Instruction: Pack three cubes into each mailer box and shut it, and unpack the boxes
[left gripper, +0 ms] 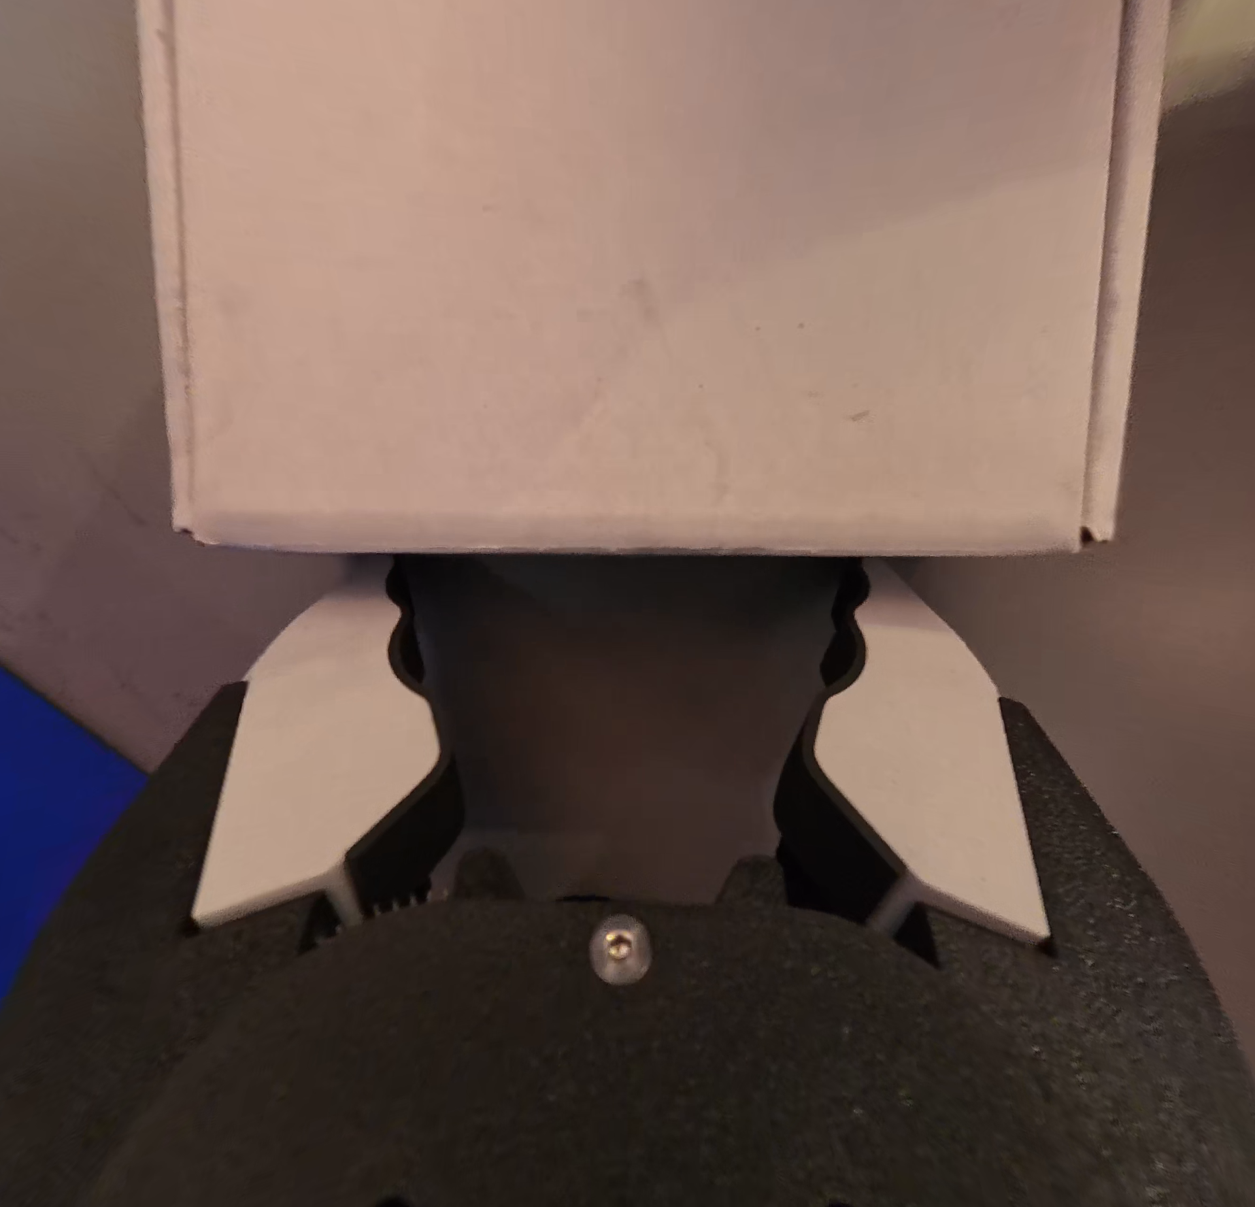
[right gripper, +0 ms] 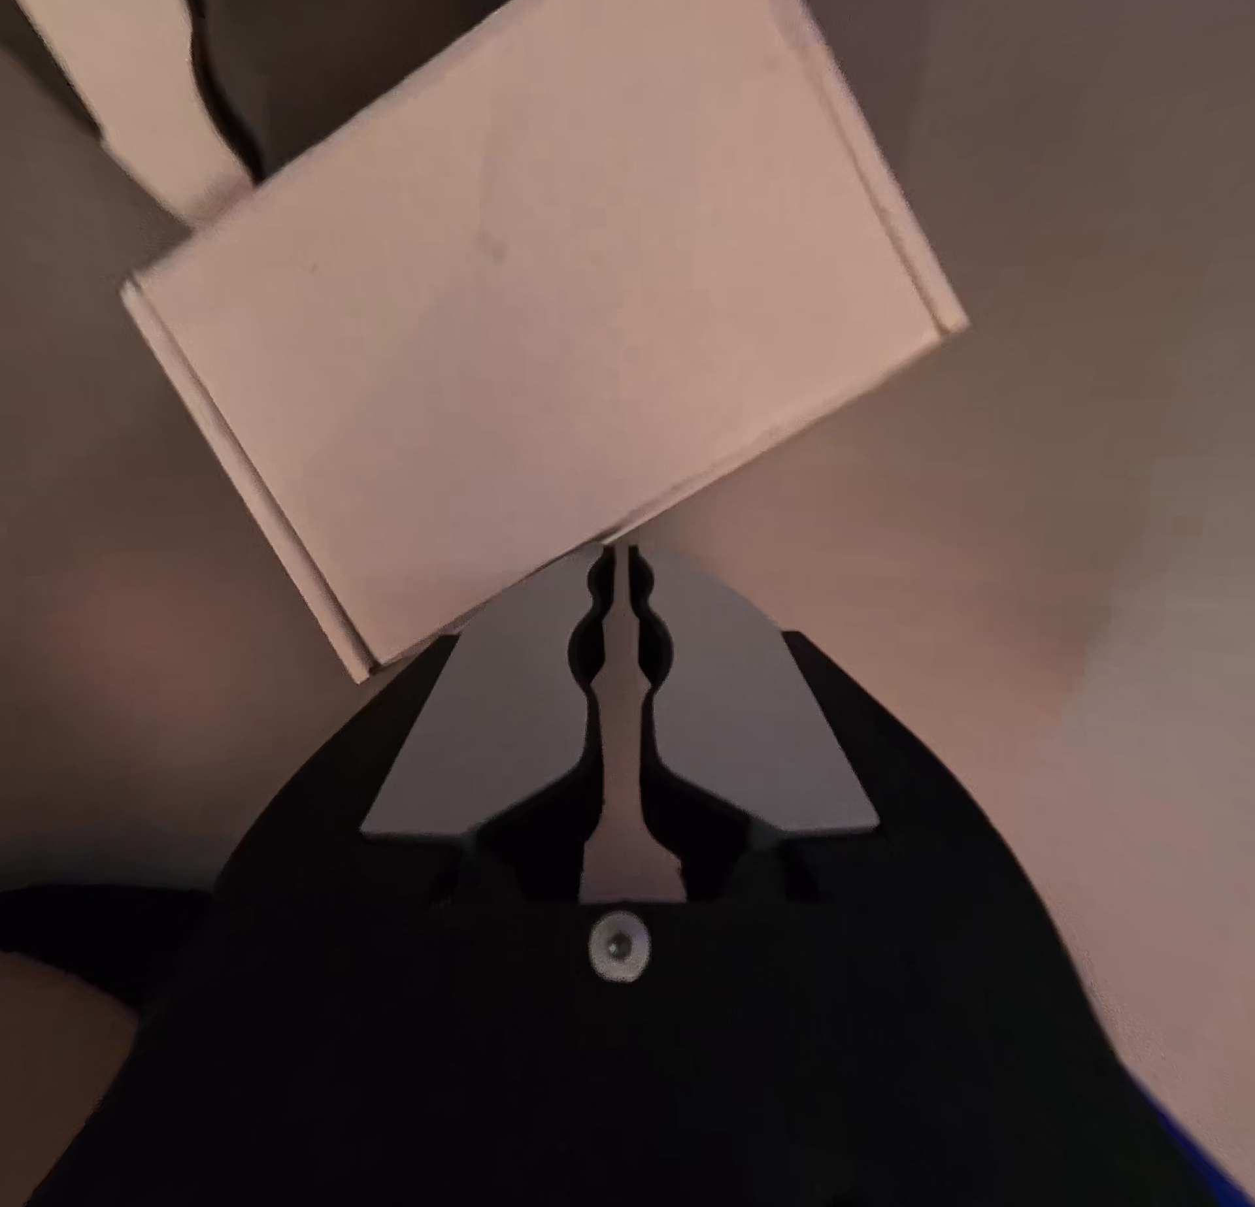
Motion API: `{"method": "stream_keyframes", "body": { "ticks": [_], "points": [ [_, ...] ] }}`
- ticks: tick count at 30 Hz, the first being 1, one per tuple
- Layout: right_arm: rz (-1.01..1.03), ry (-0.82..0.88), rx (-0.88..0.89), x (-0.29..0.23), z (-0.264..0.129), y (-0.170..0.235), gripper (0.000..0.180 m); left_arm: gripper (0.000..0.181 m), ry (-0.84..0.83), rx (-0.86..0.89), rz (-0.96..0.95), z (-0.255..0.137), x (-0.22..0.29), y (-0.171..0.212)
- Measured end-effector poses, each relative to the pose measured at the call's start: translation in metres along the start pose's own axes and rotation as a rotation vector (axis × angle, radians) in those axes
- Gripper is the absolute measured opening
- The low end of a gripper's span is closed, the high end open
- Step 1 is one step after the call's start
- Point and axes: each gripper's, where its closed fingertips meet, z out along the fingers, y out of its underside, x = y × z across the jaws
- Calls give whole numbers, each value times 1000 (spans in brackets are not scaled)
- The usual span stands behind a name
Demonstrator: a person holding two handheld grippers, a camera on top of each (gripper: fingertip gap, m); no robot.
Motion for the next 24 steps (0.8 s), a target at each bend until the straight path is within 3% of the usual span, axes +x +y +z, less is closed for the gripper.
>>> {"method": "stream_keyframes", "body": {
  "ticks": [2, 6, 7, 8, 10, 13, 19, 24],
  "points": [
    [132, 54, 39, 12, -18, -2, 11, 113, -16, 25, -15, -1, 3, 0],
    [416, 202, 248, 37, -61, -34, 50, 116, -58, 146, -44, -21, 4, -10],
    [504, 210, 291, 39, -64, -45, 72, 115, -71, 193, -51, -29, 3, -14],
    [579, 203, 311, 36, -62, -54, 88, 114, -83, 246, -52, -37, 2, -18],
    [610, 164, 287, 20, -45, -72, 96, 109, -94, 340, -33, -53, 4, -23],
    [623, 234, 99, 7, -10, -71, 118, 106, -85, 431, 2, -65, 13, -24],
    [656, 376, -144, 0, 20, -54, 133, 101, -140, 454, 51, -65, 15, -22],
    [700, 346, -226, -7, 38, -44, 132, 104, -160, 420, 92, -57, 18, -20]
  ]
}}
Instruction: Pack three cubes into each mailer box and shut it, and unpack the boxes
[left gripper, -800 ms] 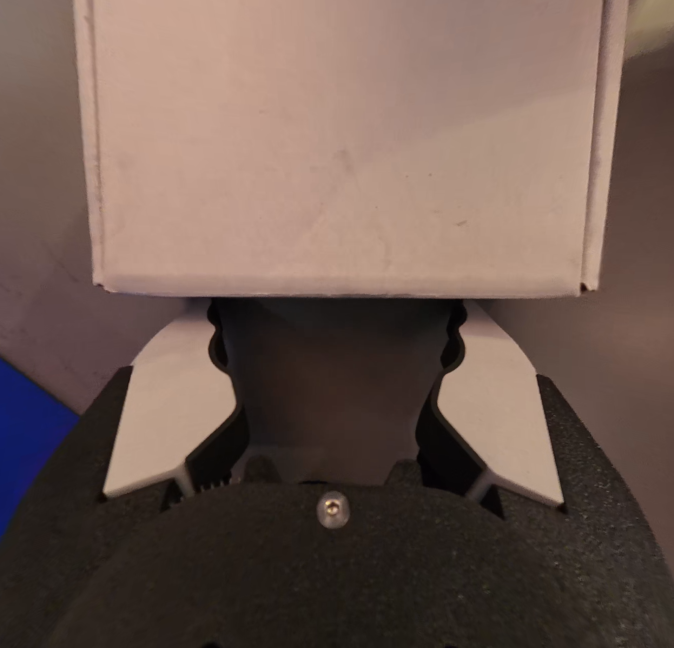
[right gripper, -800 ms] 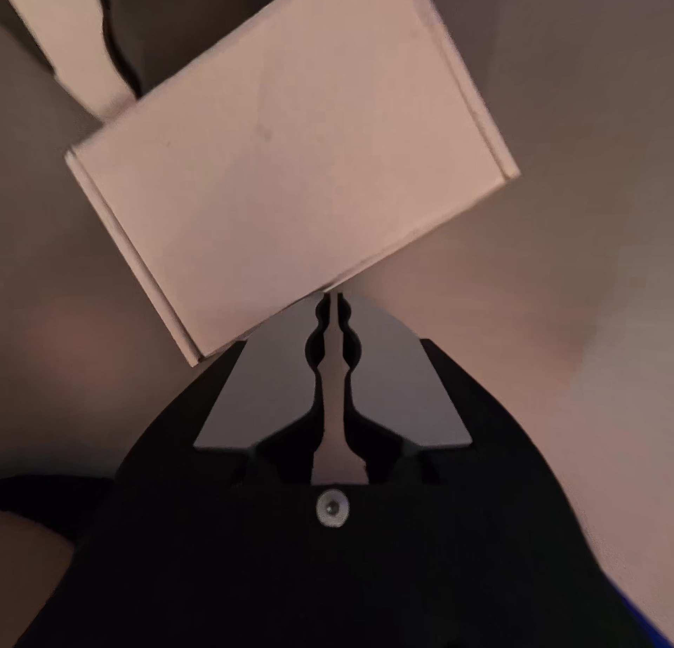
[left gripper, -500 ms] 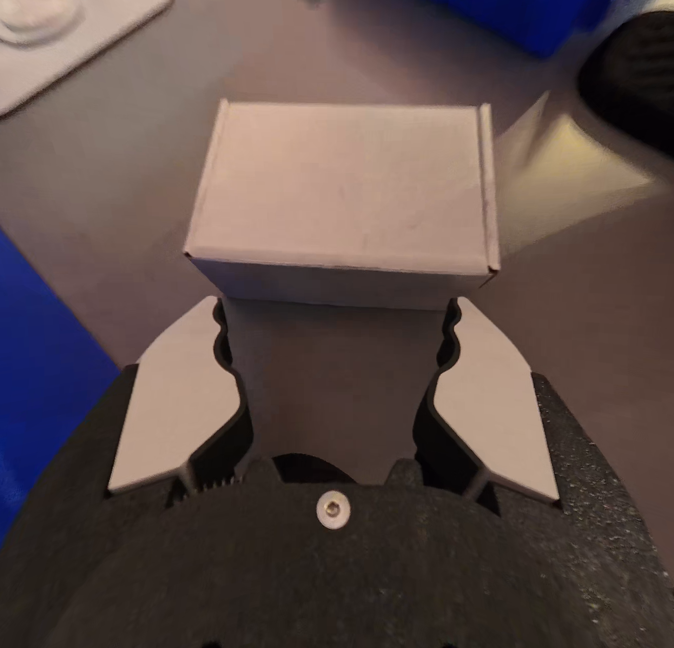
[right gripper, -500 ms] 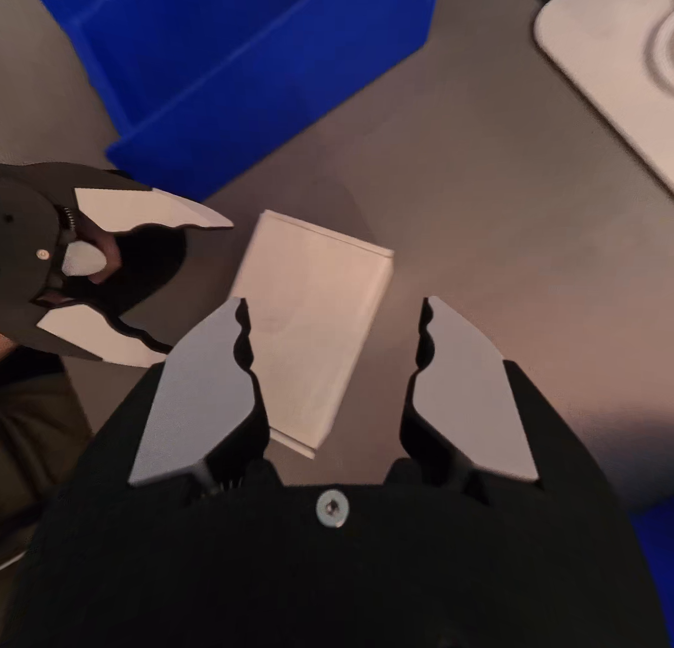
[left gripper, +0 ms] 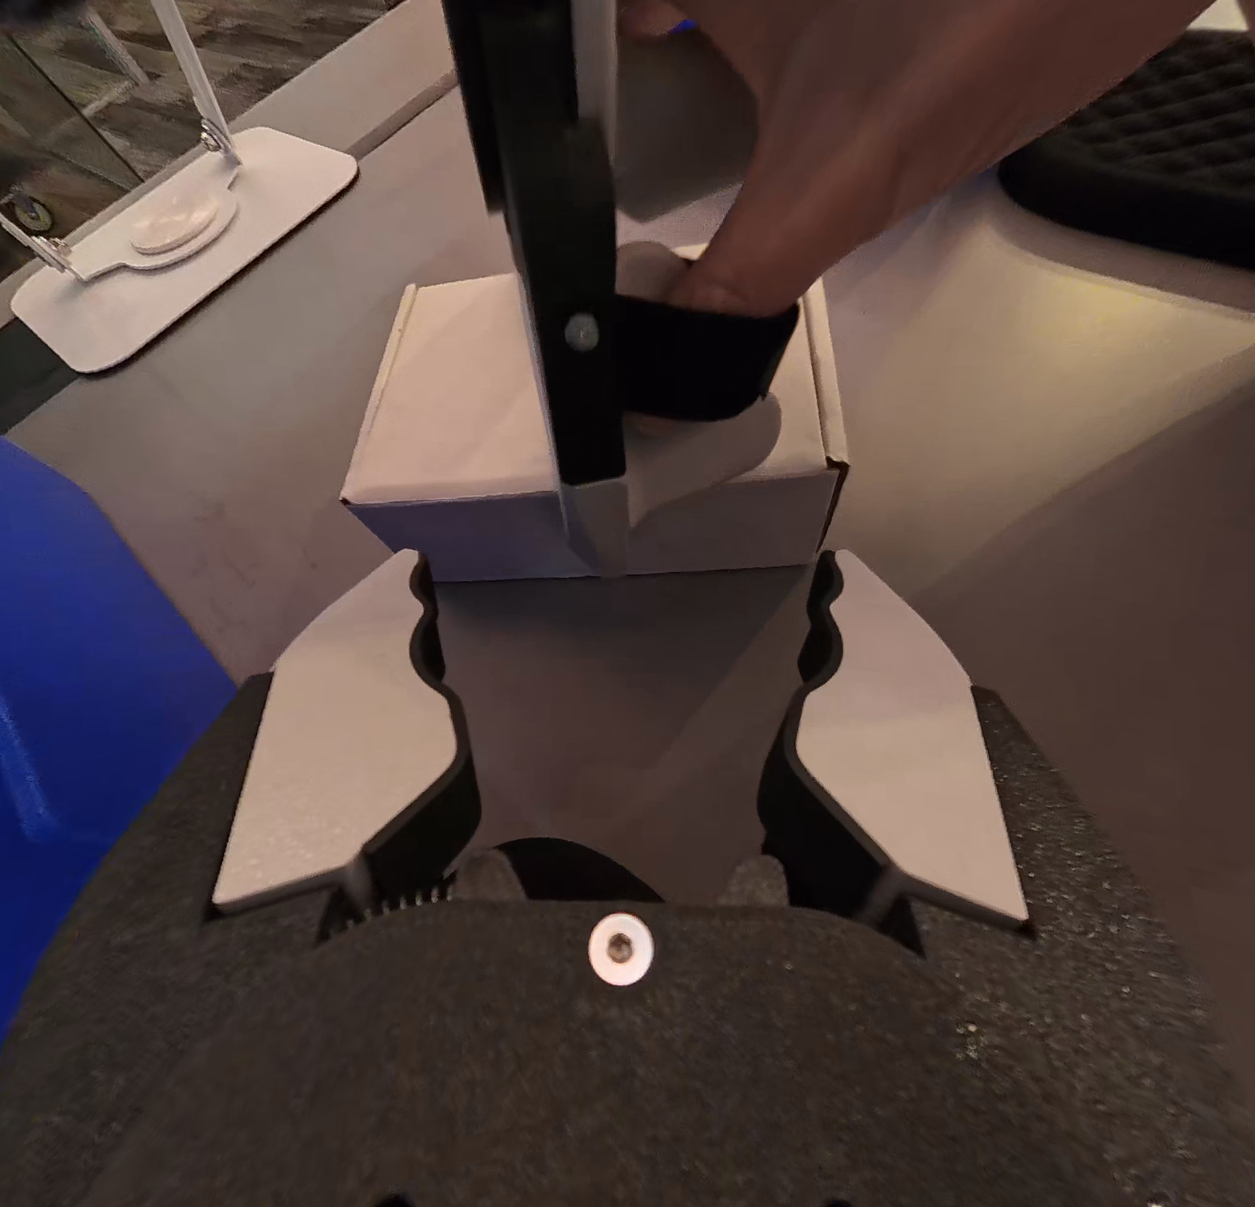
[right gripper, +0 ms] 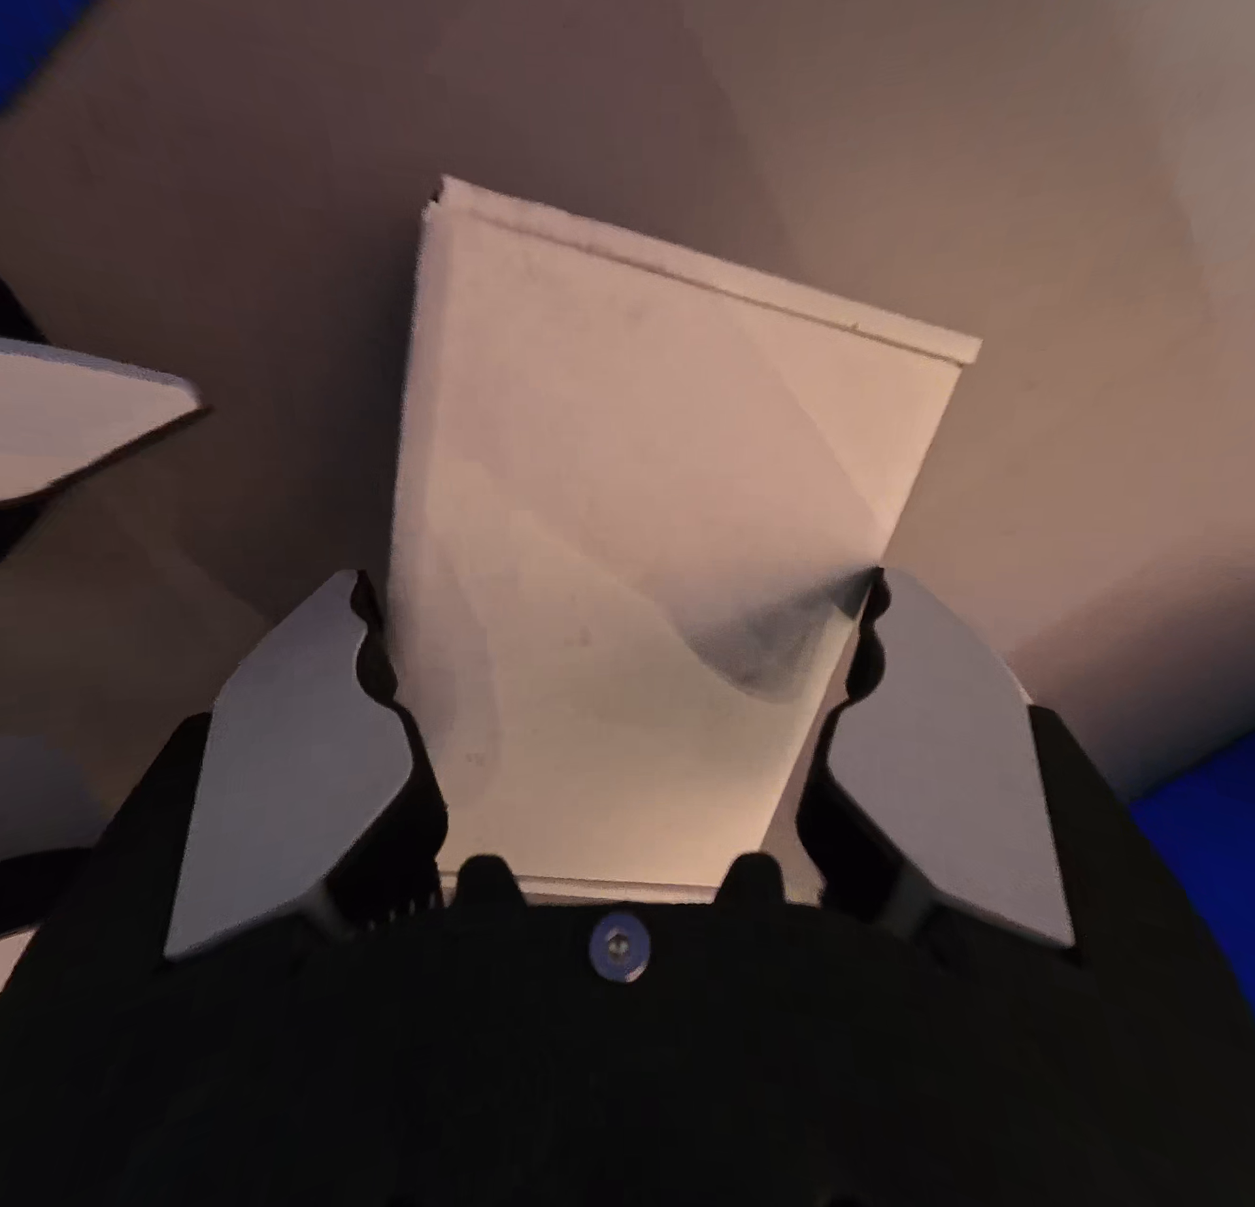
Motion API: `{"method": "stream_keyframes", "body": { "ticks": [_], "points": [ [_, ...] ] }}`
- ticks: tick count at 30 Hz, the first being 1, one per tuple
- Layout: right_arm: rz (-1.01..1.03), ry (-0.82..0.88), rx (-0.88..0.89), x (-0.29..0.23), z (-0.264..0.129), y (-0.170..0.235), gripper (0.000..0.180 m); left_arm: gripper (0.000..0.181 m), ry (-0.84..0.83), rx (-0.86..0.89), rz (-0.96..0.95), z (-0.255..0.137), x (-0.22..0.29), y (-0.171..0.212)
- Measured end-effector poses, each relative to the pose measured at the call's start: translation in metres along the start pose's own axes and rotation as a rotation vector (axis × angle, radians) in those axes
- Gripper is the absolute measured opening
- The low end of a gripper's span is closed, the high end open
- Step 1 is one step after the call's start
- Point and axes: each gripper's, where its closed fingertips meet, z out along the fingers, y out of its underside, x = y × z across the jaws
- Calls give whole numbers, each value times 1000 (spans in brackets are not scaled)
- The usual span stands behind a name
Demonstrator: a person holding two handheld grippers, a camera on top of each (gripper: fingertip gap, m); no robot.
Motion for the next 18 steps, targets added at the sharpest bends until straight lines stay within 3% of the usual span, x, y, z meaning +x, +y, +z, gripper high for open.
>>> {"method": "stream_keyframes", "body": {
  "ticks": [7, 18],
  "points": [
    [5, 26, -52, 18, -3, 9, 127, 105, 2, 1, 11, 0, 3, 2],
    [-7, -79, -94, 31, -11, 23, 124, 102, 4, -7, 1, 2, 2, 3]
  ]
}}
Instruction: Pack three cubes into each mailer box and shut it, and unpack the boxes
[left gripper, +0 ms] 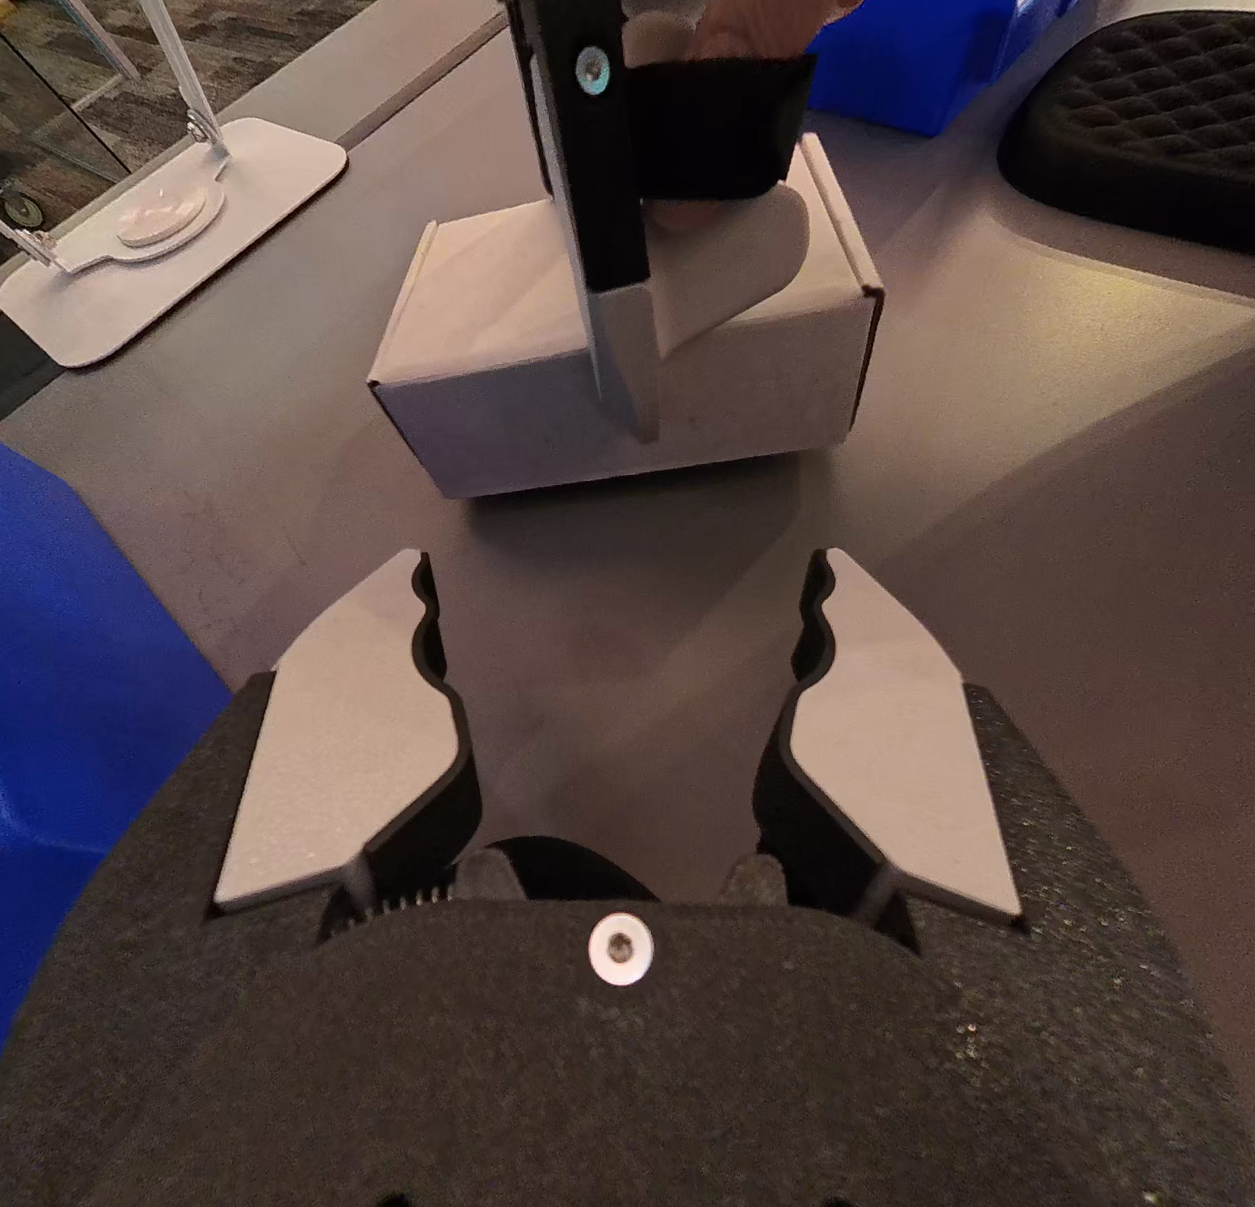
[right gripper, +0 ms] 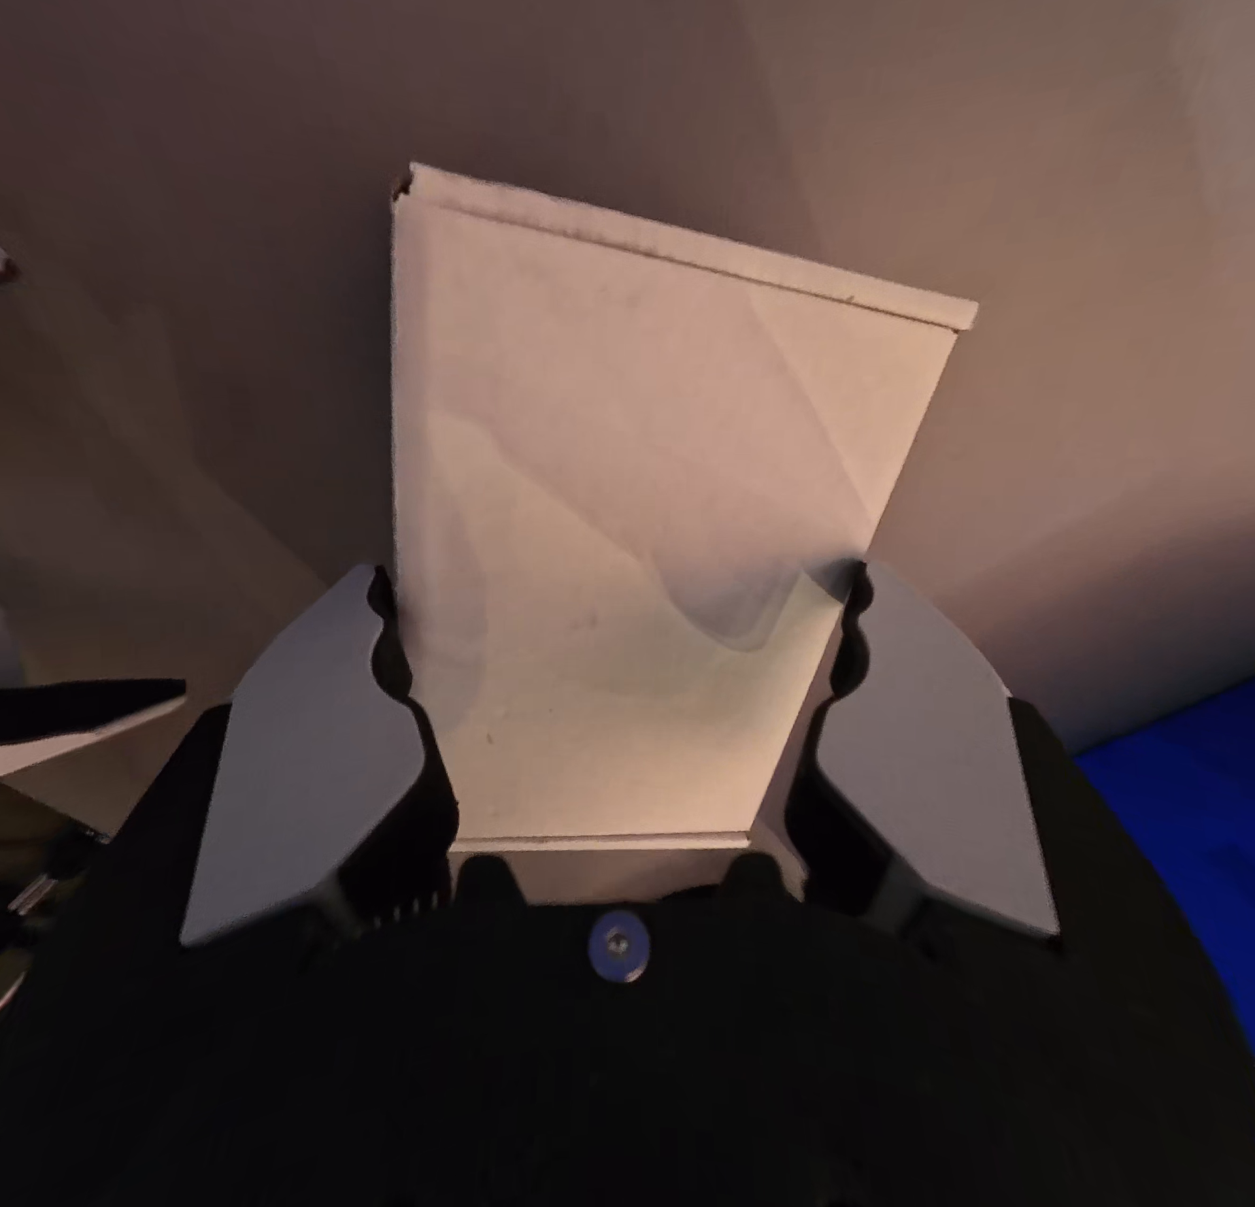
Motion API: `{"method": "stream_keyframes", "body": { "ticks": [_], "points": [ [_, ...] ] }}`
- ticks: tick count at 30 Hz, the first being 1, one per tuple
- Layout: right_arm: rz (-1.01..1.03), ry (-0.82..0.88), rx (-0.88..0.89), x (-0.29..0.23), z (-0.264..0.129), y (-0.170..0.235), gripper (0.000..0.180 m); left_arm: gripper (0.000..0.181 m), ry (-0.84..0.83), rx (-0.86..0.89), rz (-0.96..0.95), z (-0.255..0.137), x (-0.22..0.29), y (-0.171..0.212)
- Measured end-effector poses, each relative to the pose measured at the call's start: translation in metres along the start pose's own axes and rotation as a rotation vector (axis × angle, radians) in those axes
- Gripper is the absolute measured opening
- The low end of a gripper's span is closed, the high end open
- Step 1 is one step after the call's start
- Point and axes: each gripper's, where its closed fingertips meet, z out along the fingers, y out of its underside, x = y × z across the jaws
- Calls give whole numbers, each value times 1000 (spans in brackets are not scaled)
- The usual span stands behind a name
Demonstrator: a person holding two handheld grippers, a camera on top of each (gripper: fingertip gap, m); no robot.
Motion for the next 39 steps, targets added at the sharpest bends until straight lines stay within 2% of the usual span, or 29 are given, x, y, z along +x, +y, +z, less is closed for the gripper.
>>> {"method": "stream_keyframes", "body": {
  "ticks": [7, 16, 19, 23, 29, 31, 32, 35, 39],
  "points": [
    [-54, 28, -13, 7, -1, 3, 124, 101, -107, -40, 3, 3, -16, 4],
    [-67, 55, -3, 18, -9, 7, 124, 101, -118, -61, 13, 5, -18, 9],
    [-68, 65, 32, 24, -22, 8, 123, 101, -117, -58, 10, 4, -18, 9],
    [-57, 111, 128, 34, -65, 10, 123, 101, -111, -52, 9, 3, -19, 9],
    [-99, 306, 192, 115, -174, 30, 123, 101, -93, -51, 31, 3, -14, 9],
    [-97, 374, 180, 155, -199, 44, 123, 101, -93, -51, 40, 3, -13, 9],
    [-160, 400, 181, 172, -206, 48, 123, 101, -93, -51, 41, 3, -13, 9],
    [-282, 433, 98, 217, -202, 77, 123, 101, -95, -53, 47, 3, -12, 9],
    [-412, 459, -25, 263, -163, 110, 123, 101, -92, -62, 50, 5, -12, 11]
  ]
}}
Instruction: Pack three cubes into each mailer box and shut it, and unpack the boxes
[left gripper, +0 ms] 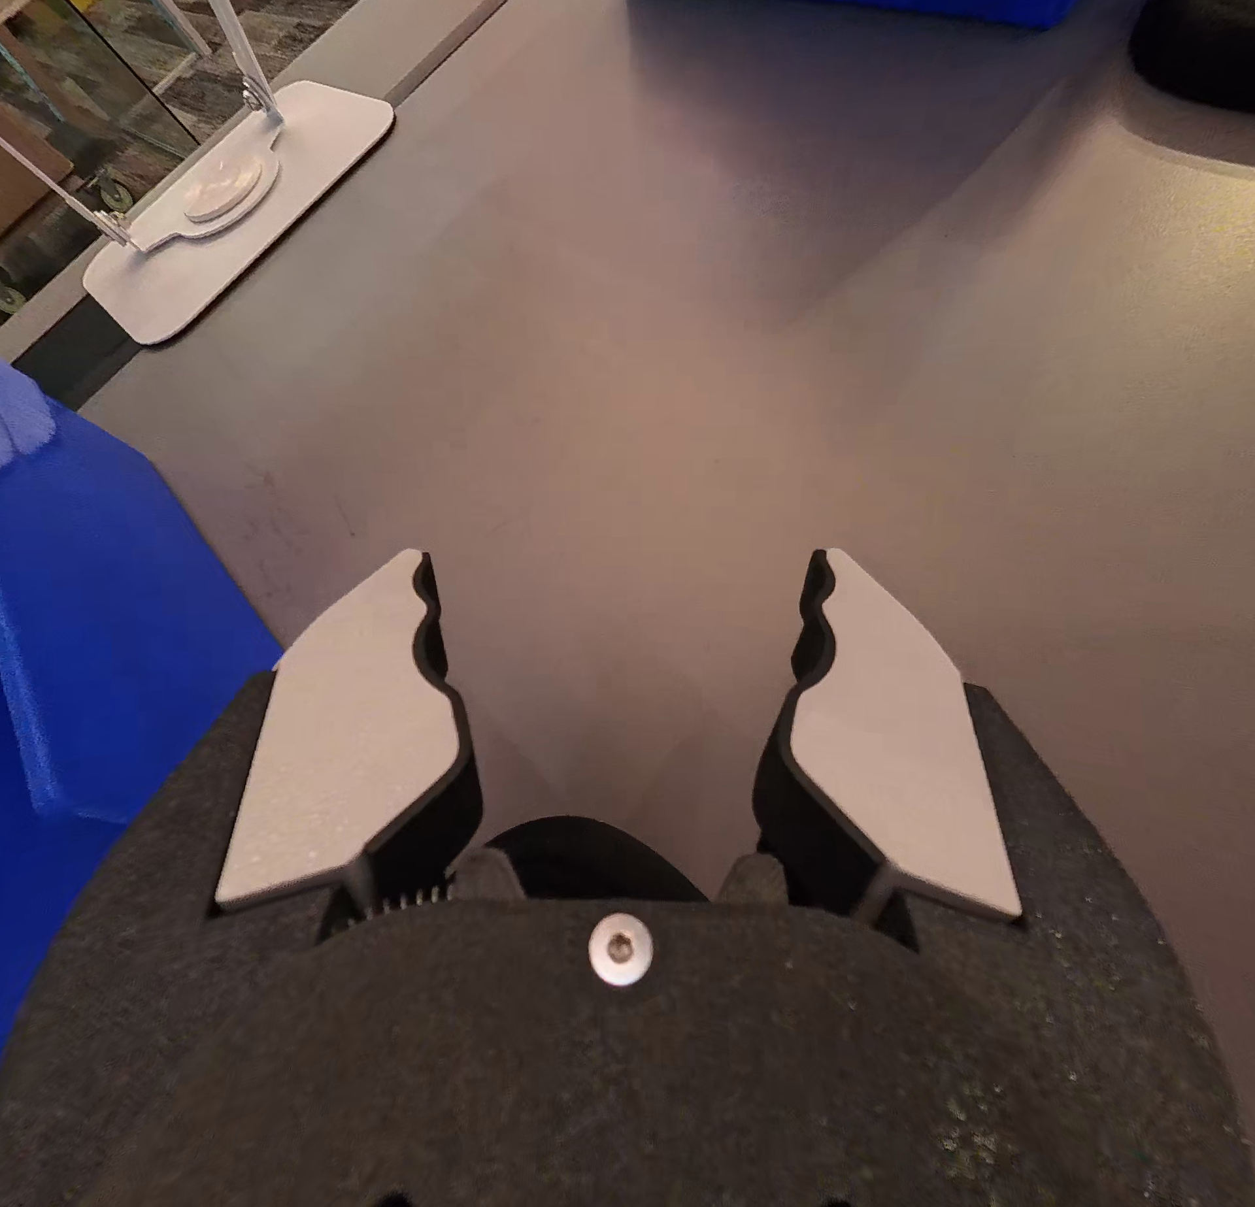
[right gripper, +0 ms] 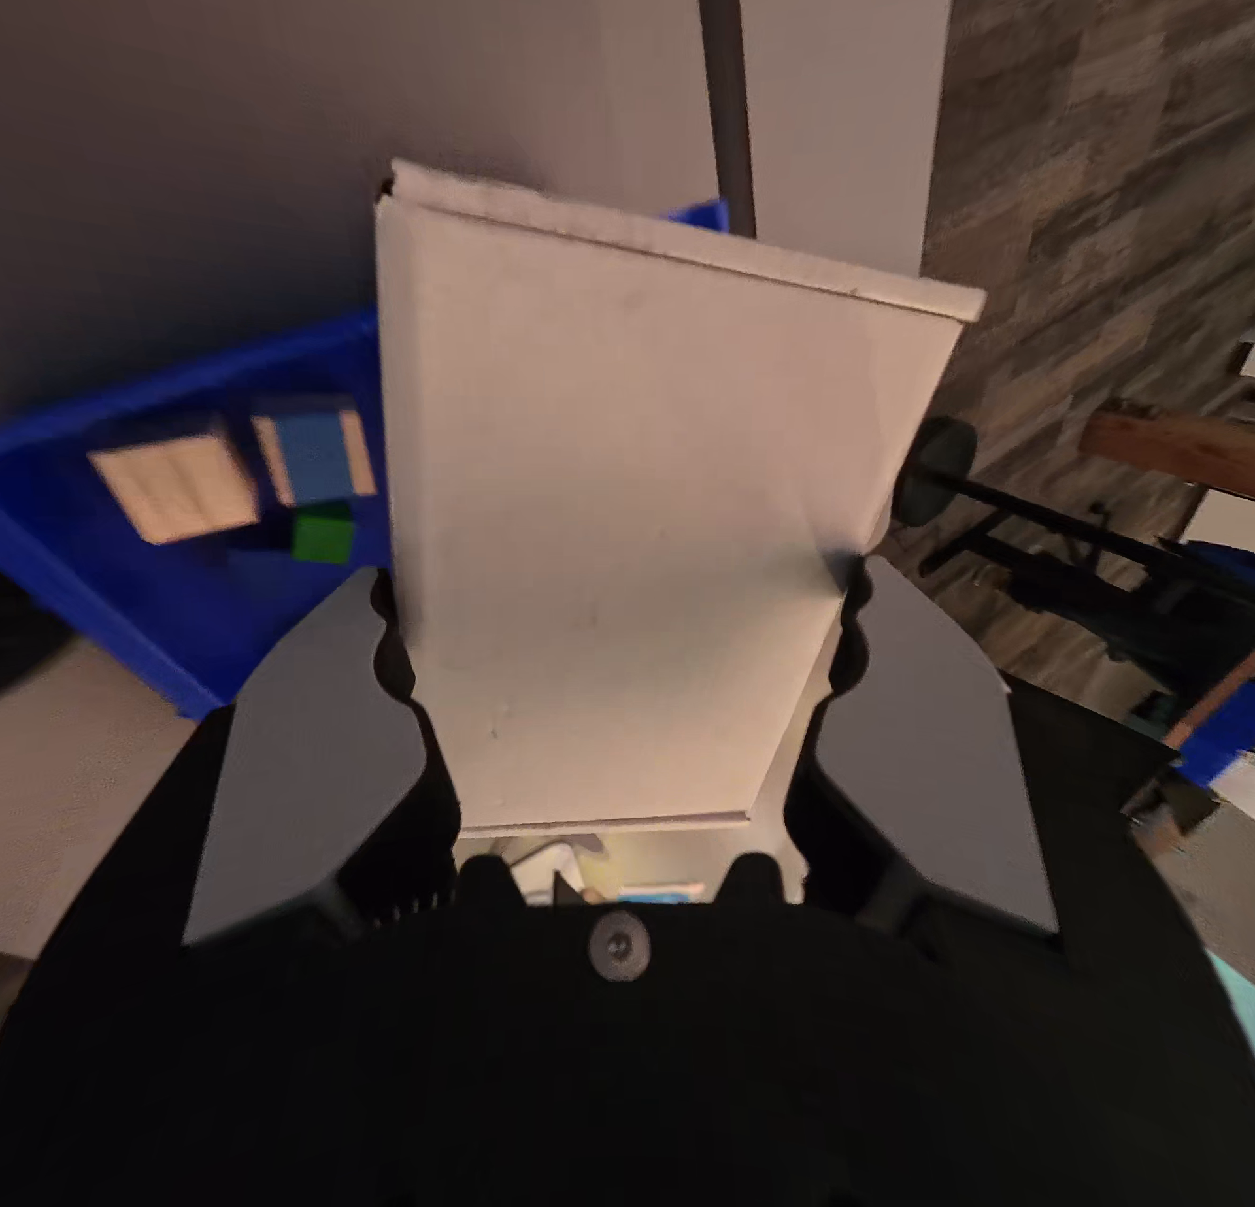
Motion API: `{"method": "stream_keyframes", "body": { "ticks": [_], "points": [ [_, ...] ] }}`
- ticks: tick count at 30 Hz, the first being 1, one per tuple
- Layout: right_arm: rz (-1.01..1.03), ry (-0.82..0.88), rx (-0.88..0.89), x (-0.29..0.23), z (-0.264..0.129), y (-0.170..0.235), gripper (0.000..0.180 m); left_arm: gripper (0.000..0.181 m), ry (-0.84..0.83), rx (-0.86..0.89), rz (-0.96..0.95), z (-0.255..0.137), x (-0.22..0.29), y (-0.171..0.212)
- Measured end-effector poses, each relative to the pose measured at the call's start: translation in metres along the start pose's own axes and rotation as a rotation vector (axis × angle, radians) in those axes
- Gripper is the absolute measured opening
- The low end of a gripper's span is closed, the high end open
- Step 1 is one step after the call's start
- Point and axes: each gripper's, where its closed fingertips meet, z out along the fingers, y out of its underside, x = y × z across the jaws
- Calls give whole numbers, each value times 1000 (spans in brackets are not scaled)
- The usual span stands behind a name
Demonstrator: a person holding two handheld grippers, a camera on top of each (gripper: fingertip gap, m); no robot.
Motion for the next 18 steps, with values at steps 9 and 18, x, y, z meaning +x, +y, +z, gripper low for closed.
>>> {"method": "stream_keyframes", "body": {
  "ticks": [9, 18],
  "points": [
    [-232, -61, -180, -17, 89, 44, 123, 102, 13, -32, 10, 4, 2, 4],
    [-423, -32, -215, -11, 105, 40, 87, 102, 1, -69, 46, 8, 4, 9]
  ]
}}
